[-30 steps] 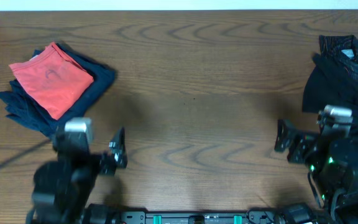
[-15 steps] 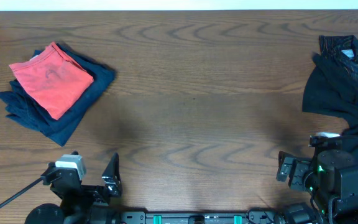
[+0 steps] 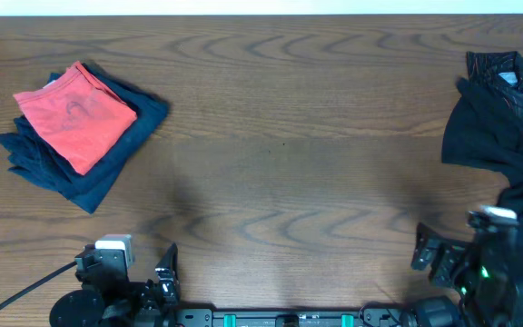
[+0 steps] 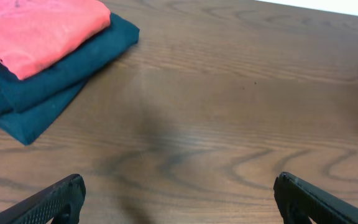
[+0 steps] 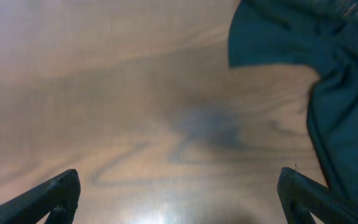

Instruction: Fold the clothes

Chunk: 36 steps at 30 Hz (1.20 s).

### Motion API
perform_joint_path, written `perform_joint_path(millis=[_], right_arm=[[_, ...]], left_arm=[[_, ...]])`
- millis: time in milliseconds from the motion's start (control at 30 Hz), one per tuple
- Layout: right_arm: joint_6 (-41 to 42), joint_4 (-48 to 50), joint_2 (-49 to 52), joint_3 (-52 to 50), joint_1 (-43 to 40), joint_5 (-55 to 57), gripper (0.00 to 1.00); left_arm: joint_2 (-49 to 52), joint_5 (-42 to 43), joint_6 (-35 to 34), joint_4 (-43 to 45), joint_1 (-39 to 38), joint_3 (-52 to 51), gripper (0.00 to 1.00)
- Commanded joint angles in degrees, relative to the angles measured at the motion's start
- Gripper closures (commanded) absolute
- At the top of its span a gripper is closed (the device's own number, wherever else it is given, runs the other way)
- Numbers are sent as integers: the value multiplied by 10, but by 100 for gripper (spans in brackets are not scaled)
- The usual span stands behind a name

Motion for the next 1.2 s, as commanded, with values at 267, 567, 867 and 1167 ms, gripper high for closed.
perform_joint_path(millis=[267, 567, 867, 1167], right_arm=[[-76, 288, -215, -260, -79, -66, 1], [-92, 702, -213, -485, -85, -70, 1], [-93, 655, -204, -504, -84, -70, 1], [-93, 655, -204, -504, -84, -70, 1]], left_arm=[[-2, -7, -5, -7, -2, -3, 2], [-2, -7, -5, -7, -2, -3, 2], [-2, -7, -5, -7, -2, -3, 2], [-2, -7, -5, -7, -2, -3, 2]])
